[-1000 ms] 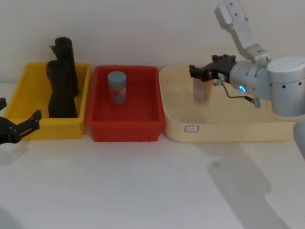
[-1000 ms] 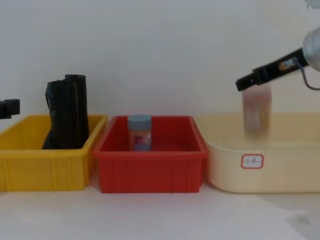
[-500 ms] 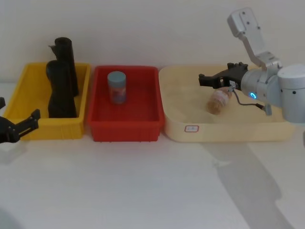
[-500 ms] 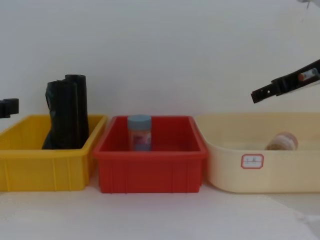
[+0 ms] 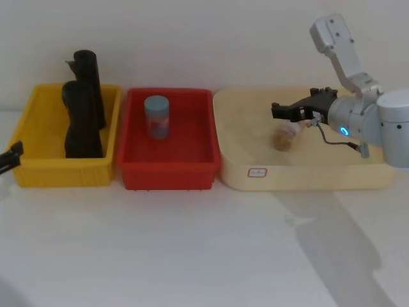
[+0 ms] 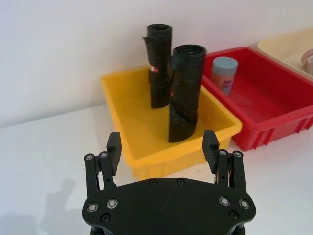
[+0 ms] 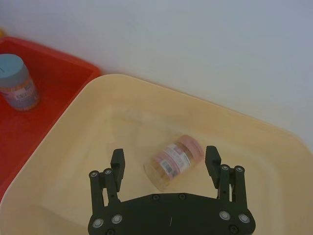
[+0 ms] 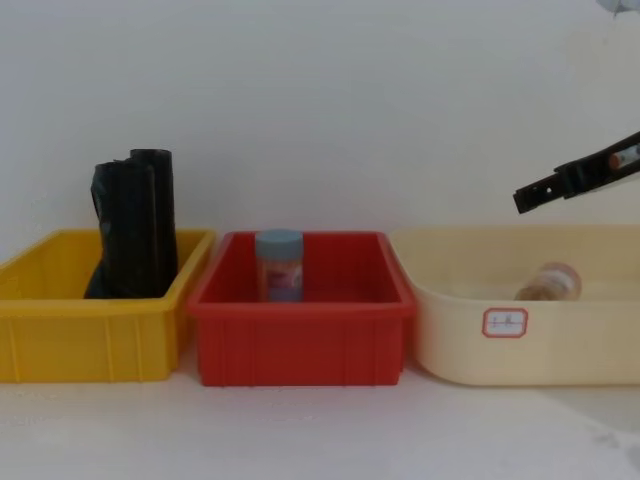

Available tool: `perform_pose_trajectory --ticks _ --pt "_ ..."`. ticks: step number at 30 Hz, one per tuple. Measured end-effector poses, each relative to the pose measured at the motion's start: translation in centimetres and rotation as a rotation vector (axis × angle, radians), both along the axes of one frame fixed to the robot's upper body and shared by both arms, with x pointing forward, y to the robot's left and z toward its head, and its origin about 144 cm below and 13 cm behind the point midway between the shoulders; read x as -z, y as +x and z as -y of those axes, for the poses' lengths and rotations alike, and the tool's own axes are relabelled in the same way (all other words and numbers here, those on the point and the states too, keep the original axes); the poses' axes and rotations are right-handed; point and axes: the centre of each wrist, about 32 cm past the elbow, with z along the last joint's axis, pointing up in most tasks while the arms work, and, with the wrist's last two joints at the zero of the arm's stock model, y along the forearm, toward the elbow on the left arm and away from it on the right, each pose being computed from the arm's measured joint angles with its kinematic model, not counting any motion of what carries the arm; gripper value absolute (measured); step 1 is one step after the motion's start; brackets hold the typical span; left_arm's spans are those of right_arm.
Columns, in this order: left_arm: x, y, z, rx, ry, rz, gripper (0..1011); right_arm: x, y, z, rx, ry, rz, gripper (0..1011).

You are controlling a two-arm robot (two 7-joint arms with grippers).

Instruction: Pick up the garbage bag with the one hand and transfer it to the other hand.

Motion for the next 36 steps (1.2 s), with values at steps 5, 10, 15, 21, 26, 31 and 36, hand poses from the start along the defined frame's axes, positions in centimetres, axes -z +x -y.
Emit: perform_pose_trajectory --ticks 5,10,15,21,26,31,36 --pt "-0.2 0.8 -1.5 0.010 -0.005 -0.015 1001 0.0 0.0 0.1 0.002 0.000 -0.002 1001" --pt "-0.3 1.7 -2.9 0.029 -0.014 -0.023 1001 0.1 0.0 0.1 0.004 -0.001 -0.004 1001" --pt "-0.5 2.2 -3.8 0.041 -0.020 -0.023 1001 0.1 -0.1 0.2 0.005 -0.001 -0.004 1001" --pt "-0.5 2.3 -4.1 0.044 -0.020 -0.024 1001 0.1 -0.1 0.2 0.006 -0.001 -0.004 1001" --pt "-0.1 2.2 -3.7 0.049 -0.017 -0.033 1001 0.1 -0.1 0.2 0.006 -0.001 -0.005 1001" --pt "0.5 2.7 -3.0 0.059 -0.015 -0.045 1000 0.1 -0.1 0.2 0.007 -0.001 -0.005 1001" --pt "1.2 3.7 -2.0 0.077 -0.013 -0.057 1000 0.1 -0.1 0.2 0.007 -0.001 -0.005 1001"
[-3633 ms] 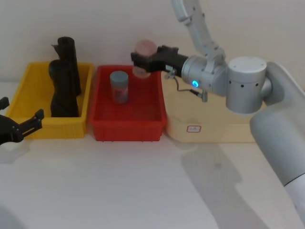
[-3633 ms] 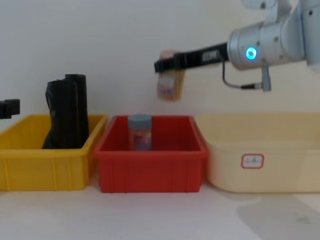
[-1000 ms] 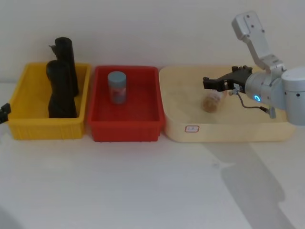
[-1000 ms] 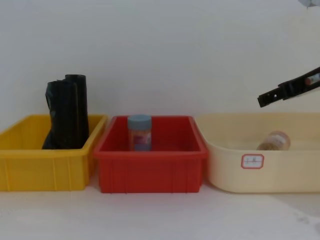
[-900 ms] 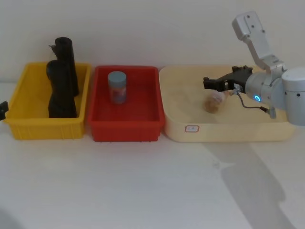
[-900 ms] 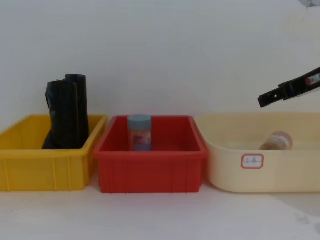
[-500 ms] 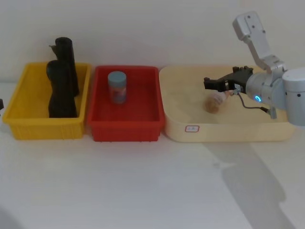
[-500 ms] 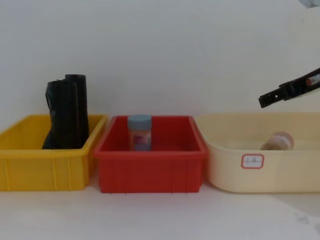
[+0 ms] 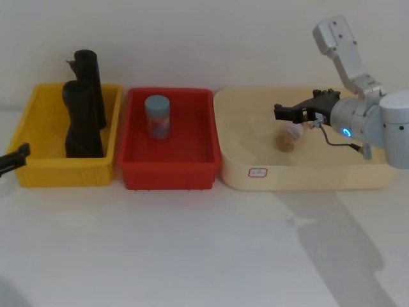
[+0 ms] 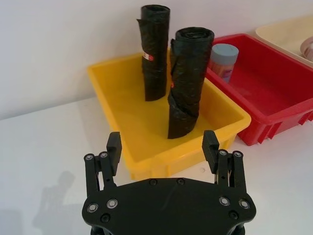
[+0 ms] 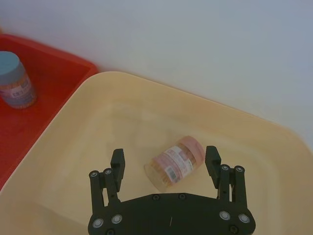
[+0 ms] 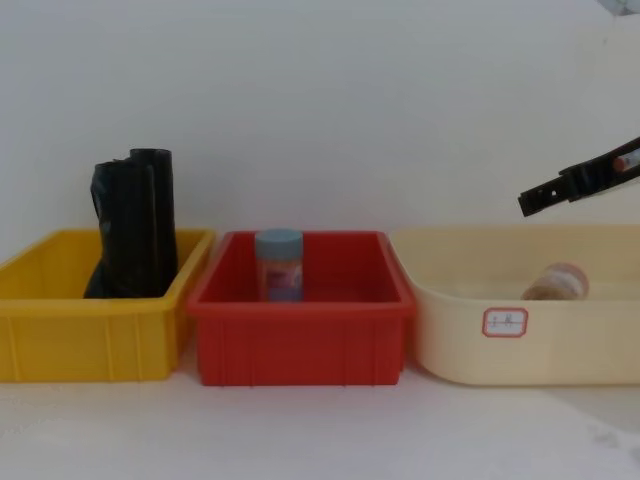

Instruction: Pick up the garbage bag with the one hand and transfer it to the other hand.

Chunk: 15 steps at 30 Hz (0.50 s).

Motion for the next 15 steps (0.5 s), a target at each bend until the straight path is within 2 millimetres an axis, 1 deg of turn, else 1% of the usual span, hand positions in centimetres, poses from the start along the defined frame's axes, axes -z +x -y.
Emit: perform_pose_trajectory --ticks 8,15 --pt "0.5 1.8 1.6 0.026 0.001 -0.005 1001 0.0 0.0 0.0 0.000 0.000 0.000 1001" --pt "0.5 3.3 3.1 0.042 -0.006 0.009 1001 0.0 0.0 0.0 0.000 0.000 0.000 1001"
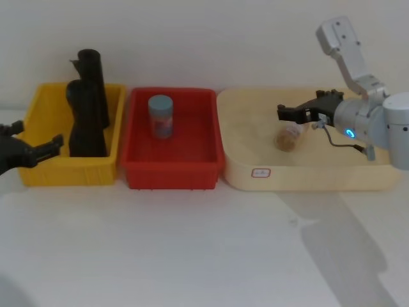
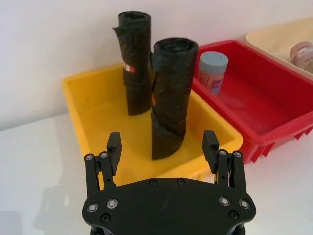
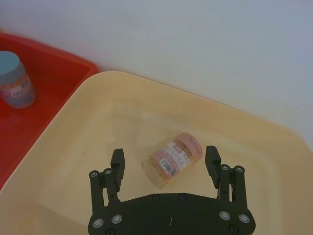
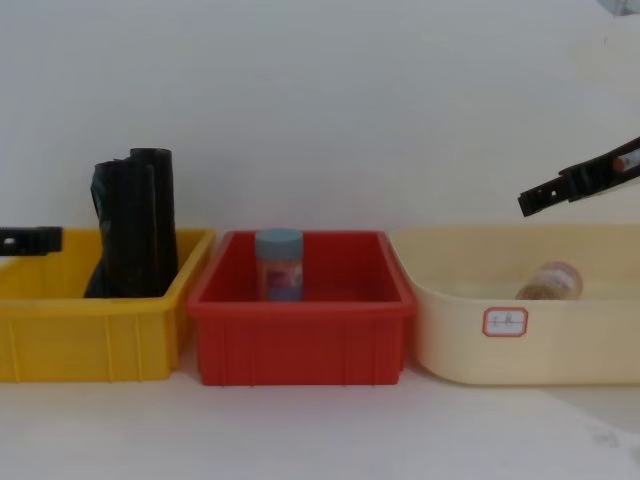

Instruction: Pick up the garbage bag with the one hand and transfer it to the other hand.

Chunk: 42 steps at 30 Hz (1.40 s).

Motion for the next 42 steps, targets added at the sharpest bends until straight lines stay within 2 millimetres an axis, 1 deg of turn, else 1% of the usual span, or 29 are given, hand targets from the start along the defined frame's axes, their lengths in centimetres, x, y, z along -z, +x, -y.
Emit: perform_pose_trajectory --ticks 21,42 --pt "-0.1 3.7 4.3 -0.012 -0.004 0.010 1001 0.0 0.0 0.0 0.000 0.000 0.000 1001" --pt "-0.2 6.9 6.7 -0.049 -0.026 -0.053 1000 0.0 0.0 0.0 0.000 0.000 0.000 1001"
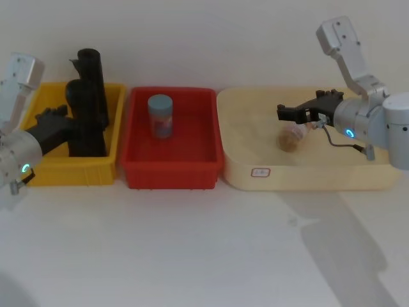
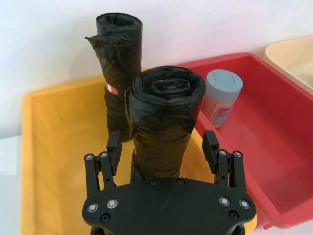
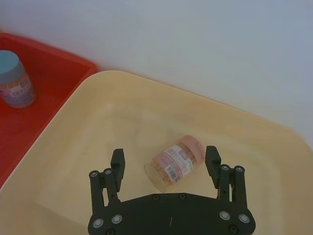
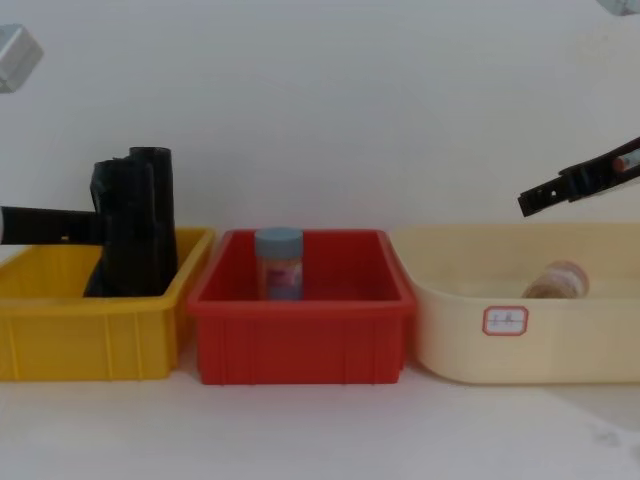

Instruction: Pick up the garbage bag with the one hand and transfer it to the other hand.

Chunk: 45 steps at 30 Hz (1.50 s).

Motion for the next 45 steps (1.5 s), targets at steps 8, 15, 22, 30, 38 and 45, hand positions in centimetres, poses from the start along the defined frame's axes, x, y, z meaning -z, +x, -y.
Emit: perform_pose_trajectory --ticks 8,15,22,30,38,45 --pt "0.0 1.0 1.0 -0.014 0.008 -0.032 1001 0.0 0.0 0.0 0.000 0.000 0.000 1001" --pt "0.0 1.7 1.7 -0.032 0.030 -0.053 1000 0.0 0.0 0.0 0.000 0.000 0.000 1001" --pt "0.1 2.0 2.0 -0.060 0.054 -0.059 1000 0.0 0.0 0.0 0.000 0.000 0.000 1001" --pt "0.2 2.0 2.3 -0.086 0.076 -0.056 1001 0.0 0.0 0.0 0.000 0.000 0.000 1001" --pt "0.3 2.1 2.4 -0.099 0.087 -0.054 1000 0.0 0.0 0.0 0.000 0.000 0.000 1001" --pt "0.3 2.1 2.4 -0.106 0.094 -0.053 945 0.0 0.0 0.0 0.000 0.000 0.000 1001"
